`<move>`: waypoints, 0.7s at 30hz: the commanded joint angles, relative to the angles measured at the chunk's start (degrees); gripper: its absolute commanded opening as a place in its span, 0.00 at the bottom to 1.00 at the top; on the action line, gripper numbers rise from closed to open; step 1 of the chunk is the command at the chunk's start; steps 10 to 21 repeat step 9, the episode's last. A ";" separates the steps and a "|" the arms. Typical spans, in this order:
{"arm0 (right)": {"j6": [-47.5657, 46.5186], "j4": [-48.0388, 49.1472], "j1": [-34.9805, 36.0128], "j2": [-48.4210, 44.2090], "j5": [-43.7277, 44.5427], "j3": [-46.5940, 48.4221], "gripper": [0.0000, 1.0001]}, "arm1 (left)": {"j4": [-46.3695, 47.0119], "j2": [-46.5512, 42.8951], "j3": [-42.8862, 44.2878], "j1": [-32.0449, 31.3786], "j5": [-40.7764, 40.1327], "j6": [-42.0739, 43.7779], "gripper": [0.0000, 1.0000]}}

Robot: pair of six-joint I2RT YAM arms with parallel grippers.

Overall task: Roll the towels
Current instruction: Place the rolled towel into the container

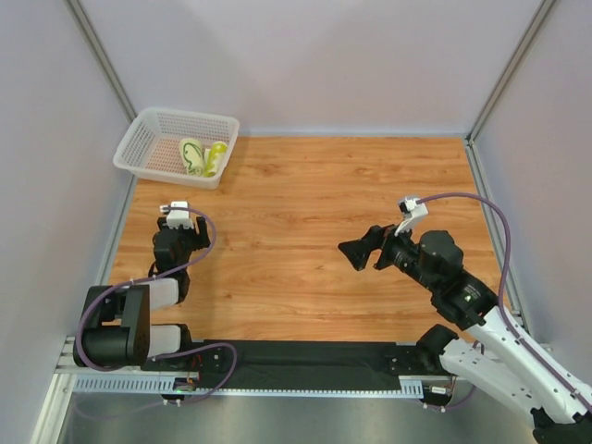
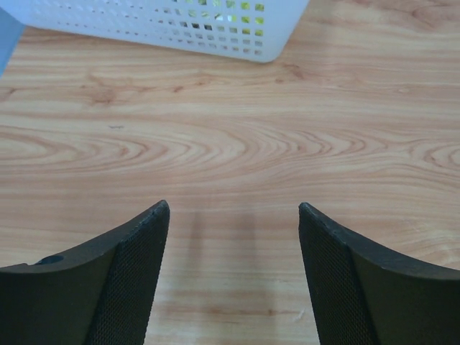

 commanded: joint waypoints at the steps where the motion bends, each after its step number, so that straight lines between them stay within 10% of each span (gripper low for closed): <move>1: -0.40 3.72 0.28 -2.03 -0.14 -0.49 1.00 | 6.26 -0.46 0.29 -0.23 1.02 1.91 0.79; 5: 0.66 3.71 0.28 -2.65 -0.74 0.04 1.00 | 6.62 -0.37 0.21 -0.40 0.76 2.08 0.99; 21: -0.04 2.93 0.28 -3.62 -0.14 0.82 1.00 | 7.05 -0.19 0.20 -0.66 0.32 2.09 1.00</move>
